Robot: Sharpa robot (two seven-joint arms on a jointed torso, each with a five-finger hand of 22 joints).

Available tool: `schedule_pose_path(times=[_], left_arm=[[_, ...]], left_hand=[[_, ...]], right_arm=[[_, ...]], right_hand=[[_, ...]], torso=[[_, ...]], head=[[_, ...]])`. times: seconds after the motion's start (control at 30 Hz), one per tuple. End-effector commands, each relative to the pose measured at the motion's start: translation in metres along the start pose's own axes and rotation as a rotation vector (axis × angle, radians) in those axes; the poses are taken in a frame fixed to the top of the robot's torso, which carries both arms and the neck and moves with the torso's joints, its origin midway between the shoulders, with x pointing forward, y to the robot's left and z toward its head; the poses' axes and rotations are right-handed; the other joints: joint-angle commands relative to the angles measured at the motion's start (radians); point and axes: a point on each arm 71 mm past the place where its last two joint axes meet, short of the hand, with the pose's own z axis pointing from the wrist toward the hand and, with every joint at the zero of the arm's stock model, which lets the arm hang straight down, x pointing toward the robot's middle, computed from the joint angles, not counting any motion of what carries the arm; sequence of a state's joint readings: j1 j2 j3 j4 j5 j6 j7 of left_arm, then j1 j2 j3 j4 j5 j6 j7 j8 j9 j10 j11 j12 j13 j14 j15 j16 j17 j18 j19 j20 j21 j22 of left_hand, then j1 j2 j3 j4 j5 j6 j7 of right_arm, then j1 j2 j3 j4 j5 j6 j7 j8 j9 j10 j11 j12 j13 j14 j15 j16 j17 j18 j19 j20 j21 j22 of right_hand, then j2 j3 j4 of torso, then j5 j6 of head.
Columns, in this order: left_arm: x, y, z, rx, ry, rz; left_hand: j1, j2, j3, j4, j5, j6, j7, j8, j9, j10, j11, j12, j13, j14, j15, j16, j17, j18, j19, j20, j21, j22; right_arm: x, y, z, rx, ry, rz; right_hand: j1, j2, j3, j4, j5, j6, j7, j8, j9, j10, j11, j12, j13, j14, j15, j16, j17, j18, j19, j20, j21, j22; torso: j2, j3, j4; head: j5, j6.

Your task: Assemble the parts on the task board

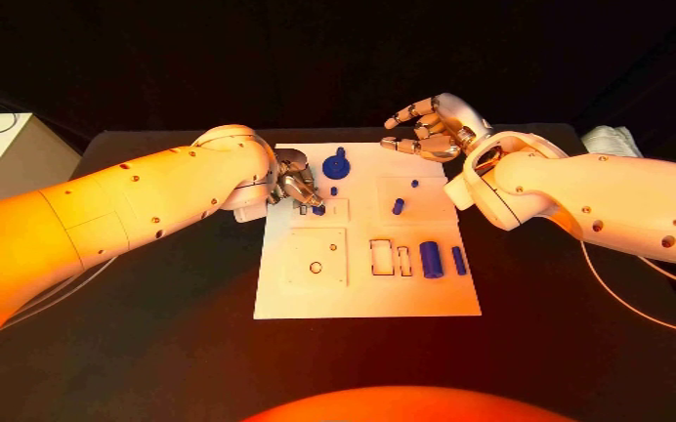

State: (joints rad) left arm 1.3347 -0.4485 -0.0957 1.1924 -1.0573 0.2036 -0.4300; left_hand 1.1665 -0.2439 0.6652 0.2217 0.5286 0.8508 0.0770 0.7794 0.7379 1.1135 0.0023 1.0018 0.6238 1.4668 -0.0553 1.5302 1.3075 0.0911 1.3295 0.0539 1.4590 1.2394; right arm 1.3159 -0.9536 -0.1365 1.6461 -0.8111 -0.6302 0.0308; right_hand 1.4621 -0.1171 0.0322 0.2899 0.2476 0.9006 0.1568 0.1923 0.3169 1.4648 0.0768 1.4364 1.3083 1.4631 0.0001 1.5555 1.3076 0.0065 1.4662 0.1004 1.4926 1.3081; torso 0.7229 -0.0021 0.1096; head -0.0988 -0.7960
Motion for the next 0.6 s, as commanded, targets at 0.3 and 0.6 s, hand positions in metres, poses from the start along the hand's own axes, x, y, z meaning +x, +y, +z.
schedule_pose_path(times=[0.3,0.6], left_arm=[[-0.0012,-0.0021,-0.0006,0.009,-0.029,-0.014],[-0.0029,-0.0039,-0.0029,0.026,-0.045,-0.039]], left_hand=[[0.002,0.01,0.213,-0.218,0.003,0.007,-0.001,-0.001,0.001,-0.001,-0.002,0.0,0.002,0.066,-0.003,-0.001,0.158,-0.017,-0.001,-0.001,0.001,0.004],[0.002,0.01,0.213,-0.218,0.004,0.008,-0.001,-0.001,0.002,0.0,-0.002,0.002,0.005,0.066,-0.003,-0.001,0.159,-0.017,-0.002,-0.001,0.001,0.003]], right_arm=[[0.0012,0.0005,0.0001,-0.006,0.012,-0.001],[0.0011,0.0004,0.0,-0.005,0.012,-0.001]], right_hand=[[-0.011,0.001,0.006,-0.001,-0.004,0.002,0.004,0.002,-0.001,-0.005,-0.001,-0.001,0.15,0.097,0.002,-0.004,0.22,0.014,0.067,0.004,-0.004,0.211],[-0.011,0.001,0.006,-0.001,-0.004,0.002,0.004,0.002,-0.001,-0.005,-0.001,-0.001,0.15,0.097,0.002,-0.004,0.22,0.014,0.067,0.004,-0.004,0.211]], torso=[[0.001,0.0004,-0.0007],[0.0,0.0007,-0.0005]], head=[[0.001,-0.001],[-0.001,-0.002]])
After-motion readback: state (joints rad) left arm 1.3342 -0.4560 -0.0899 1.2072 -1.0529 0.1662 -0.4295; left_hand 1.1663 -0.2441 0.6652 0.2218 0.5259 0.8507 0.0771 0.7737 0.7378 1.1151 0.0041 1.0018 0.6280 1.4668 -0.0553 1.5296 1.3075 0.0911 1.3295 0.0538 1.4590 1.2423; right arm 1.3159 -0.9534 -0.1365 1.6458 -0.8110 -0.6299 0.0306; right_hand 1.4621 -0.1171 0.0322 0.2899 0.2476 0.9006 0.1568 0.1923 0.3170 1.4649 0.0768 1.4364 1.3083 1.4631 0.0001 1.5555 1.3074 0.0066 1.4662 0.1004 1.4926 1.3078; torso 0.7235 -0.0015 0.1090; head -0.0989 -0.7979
